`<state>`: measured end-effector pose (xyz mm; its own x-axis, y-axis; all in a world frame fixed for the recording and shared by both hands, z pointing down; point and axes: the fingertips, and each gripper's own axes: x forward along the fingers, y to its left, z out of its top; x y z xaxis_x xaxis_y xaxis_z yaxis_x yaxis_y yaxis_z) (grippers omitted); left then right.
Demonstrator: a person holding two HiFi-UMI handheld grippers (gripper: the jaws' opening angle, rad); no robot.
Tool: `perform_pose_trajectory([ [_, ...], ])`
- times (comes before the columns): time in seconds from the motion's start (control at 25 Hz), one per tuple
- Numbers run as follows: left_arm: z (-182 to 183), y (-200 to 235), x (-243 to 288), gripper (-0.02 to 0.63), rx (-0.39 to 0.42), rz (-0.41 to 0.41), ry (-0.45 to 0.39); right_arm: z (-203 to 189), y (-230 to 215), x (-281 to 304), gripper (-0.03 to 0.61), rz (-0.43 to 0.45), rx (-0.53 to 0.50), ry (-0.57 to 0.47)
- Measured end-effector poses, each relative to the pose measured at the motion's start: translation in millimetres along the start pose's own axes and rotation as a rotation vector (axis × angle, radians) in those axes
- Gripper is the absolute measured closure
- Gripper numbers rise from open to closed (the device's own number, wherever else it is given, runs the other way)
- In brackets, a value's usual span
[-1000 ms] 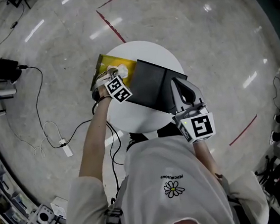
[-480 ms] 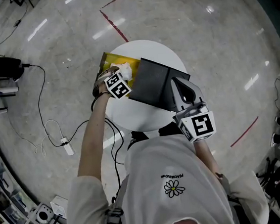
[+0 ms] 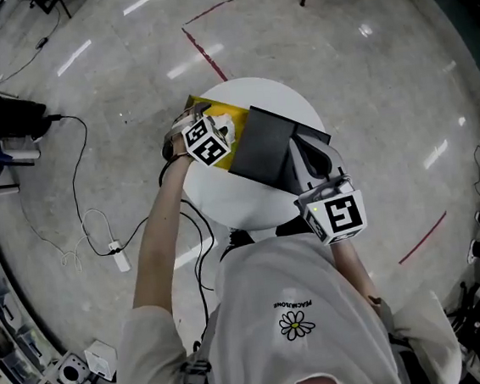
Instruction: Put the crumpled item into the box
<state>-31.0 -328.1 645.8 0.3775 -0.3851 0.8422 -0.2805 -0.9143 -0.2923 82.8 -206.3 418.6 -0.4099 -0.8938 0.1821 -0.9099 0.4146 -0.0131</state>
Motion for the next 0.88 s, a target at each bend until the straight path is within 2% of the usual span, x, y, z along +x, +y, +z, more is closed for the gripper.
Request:
perform_pose_trajectory([
  [0.16, 32.9, 46.3, -39.0, 0.315, -0.001, 0.12, -0.088, 12.3, 6.8, 7.7, 0.577, 0.023, -0.02, -0.031],
  [0.24, 48.5, 69.5, -65.0, 0.355, -0.003, 0.207, -0.145, 18.9, 10.0, 12.2, 0.577, 0.031, -0.032, -0.038],
  [0.32, 62.5, 92.2, -97.3, 0.432, -0.042, 0.308, -0.221, 27.4, 16.0, 18.1, 0.577, 0.054, -0.053, -0.057],
  [0.48, 76.7, 122.7, -167.5, 0.596, -0.184, 0.507, -0.396, 45.2, 34.8, 28.1, 0.577, 0.121, -0.123, -0.121],
  [0.56, 77.6, 125.8, -199.7, 0.612, -0.229, 0.59, -0.469, 49.3, 40.9, 32.1, 0.577, 0.133, -0.139, -0.128],
  [0.68, 77.0, 115.3, -242.9, 0.612, -0.308, 0.668, -0.576, 48.4, 45.6, 36.9, 0.577, 0.138, -0.143, -0.119],
  [0.88, 57.8, 78.6, -302.8, 0.612, -0.535, 0.759, -0.74, 46.7, 54.7, 40.7, 0.577, 0.152, -0.153, -0.104],
])
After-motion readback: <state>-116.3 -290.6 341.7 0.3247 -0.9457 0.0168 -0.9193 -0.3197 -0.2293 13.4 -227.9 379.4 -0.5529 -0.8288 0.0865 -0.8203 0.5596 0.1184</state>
